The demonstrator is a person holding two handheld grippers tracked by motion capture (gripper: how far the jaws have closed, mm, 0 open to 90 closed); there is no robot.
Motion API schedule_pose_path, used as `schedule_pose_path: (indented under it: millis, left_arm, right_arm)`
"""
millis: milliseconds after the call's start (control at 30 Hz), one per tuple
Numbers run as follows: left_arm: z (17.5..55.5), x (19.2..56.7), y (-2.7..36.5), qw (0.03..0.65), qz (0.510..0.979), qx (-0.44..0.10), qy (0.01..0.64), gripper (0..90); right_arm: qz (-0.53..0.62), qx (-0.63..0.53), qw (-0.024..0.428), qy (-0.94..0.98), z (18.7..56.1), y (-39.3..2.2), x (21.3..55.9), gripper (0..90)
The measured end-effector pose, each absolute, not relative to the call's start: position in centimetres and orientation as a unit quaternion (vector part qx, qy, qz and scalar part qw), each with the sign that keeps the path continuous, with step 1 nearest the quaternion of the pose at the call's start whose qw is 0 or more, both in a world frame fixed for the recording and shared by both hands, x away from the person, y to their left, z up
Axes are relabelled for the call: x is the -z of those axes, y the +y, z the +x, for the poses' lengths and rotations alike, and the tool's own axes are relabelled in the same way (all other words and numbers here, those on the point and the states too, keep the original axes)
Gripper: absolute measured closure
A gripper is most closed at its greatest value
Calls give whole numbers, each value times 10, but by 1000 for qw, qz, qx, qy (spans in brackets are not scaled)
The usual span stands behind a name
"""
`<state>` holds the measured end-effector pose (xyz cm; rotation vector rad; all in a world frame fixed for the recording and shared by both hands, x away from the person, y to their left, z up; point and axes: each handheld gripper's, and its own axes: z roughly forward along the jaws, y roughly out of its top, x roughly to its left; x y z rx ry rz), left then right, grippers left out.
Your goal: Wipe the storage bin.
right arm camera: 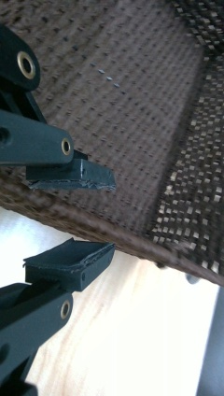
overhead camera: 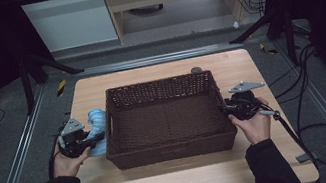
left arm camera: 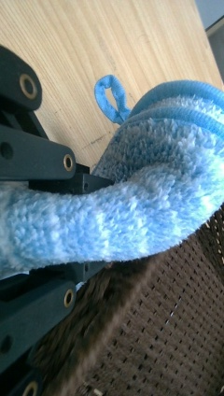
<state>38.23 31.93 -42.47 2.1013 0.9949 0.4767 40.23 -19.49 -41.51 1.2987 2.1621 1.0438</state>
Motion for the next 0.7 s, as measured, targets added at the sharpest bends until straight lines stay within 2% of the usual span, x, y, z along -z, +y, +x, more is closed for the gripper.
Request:
schedule_pose_path:
  millis: [67, 300, 433, 567, 700]
  left_arm:
    - [380, 430, 316, 366, 827, -184, 384, 692]
    - [378, 458, 310, 333, 848, -155, 381, 691]
    - [381, 471, 308, 315, 857, -140, 384, 691]
    - [383, 468, 311, 321, 852, -141, 388, 691]
    - [382, 444, 316, 356, 835, -165, 387, 691]
  right_arm:
    - [468, -360, 196, 783, 403, -192, 419, 621]
    - [476, -350, 211, 779, 404, -190, 425, 705]
    - [480, -354, 216, 773, 404, -189, 425, 722]
    - [486, -355, 218, 769, 406, -188, 426, 723]
    - [487, -354, 219, 768, 409, -187, 426, 717]
